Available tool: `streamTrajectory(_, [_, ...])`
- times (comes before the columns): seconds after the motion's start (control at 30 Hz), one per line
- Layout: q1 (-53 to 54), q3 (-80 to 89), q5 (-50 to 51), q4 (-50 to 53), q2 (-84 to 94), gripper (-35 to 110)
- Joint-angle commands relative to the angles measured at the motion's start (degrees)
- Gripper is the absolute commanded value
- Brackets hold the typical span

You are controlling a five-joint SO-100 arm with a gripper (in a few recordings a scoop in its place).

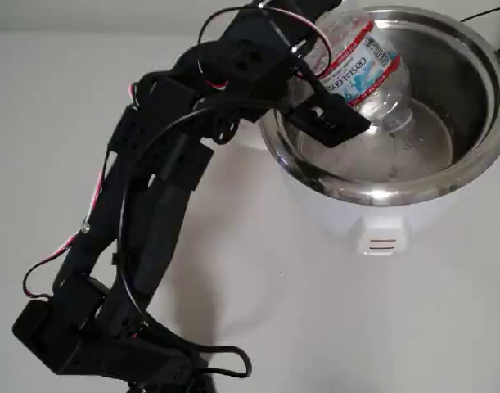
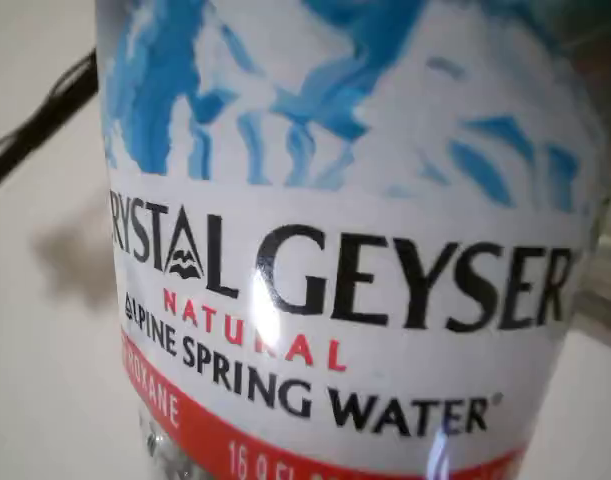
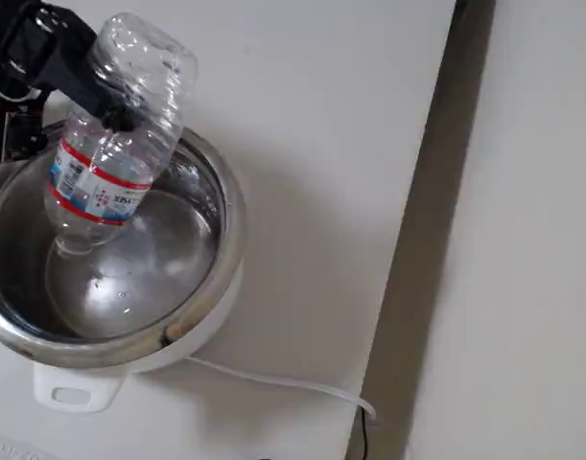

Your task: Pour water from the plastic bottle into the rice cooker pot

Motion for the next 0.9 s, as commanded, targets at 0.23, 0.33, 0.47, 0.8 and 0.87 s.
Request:
streamTrajectory(0.23, [0.97, -5.19, -2.64, 0.7, 3.34, 10])
streamTrajectory(0.33, [0.88, -4.92, -4.57, 0.79, 3.69, 10])
streamTrajectory(0.47, [-1.14, -4.83, -10.11, 1.58, 4.39, 10])
streamTrajectory(0.8, [-9.93, -4.57, -33.84, 6.42, 6.15, 10])
streamTrajectory(0.87, [-11.78, -4.57, -40.25, 7.38, 6.86, 10])
